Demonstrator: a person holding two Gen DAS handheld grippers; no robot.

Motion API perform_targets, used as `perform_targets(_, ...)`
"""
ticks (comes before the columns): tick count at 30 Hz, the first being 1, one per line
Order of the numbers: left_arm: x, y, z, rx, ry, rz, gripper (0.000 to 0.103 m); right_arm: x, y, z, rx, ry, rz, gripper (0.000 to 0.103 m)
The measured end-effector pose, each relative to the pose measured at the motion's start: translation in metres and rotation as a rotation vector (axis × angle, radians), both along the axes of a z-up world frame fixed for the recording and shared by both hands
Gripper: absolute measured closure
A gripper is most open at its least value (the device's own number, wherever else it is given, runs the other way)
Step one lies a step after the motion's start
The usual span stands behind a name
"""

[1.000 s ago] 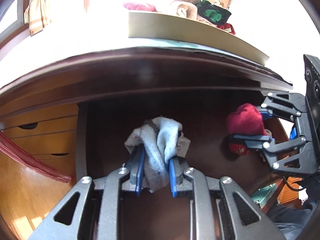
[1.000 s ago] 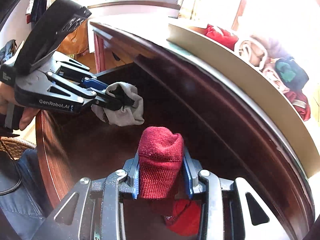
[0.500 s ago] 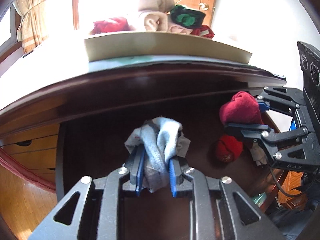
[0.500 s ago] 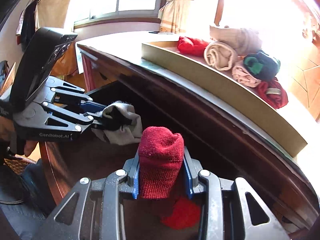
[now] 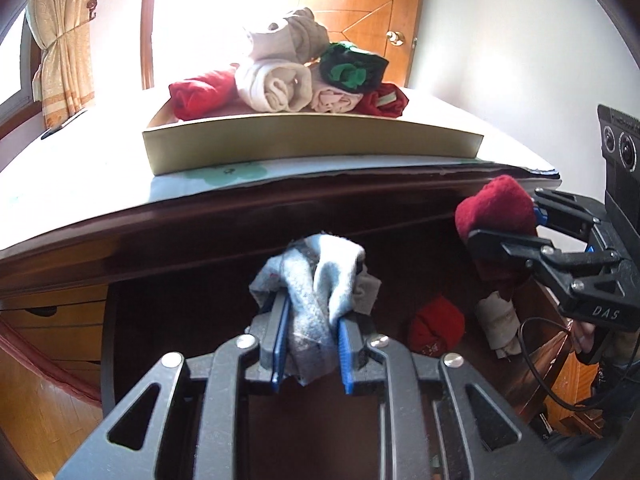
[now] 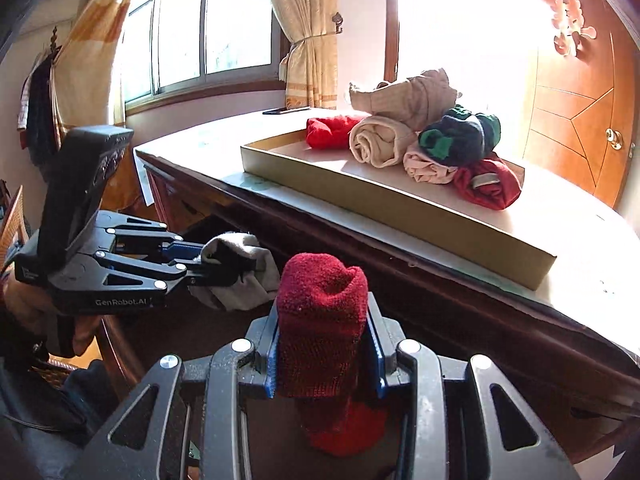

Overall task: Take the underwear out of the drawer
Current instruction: 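Lift both socks out of the drawer and carry them toward the tray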

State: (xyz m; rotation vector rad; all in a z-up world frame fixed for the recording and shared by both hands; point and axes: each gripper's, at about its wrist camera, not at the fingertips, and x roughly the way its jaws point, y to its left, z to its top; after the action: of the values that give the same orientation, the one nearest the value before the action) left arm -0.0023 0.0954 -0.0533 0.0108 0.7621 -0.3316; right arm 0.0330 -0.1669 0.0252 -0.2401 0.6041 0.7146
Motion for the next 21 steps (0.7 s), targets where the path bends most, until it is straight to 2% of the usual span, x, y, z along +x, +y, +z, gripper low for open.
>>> perform_targets(7,0.000,-0.003,0.000,-0.011,-0.013,-0.010,0.084,-0.010,-0.008,0.009,0.063,0.019,0.001,0.066)
perform_targets(21,-0.001,-0.002,0.000,-0.036,-0.015,-0.021,0.084,-0.058,-0.023,0.046,0.129,-0.003,0.046,0.066)
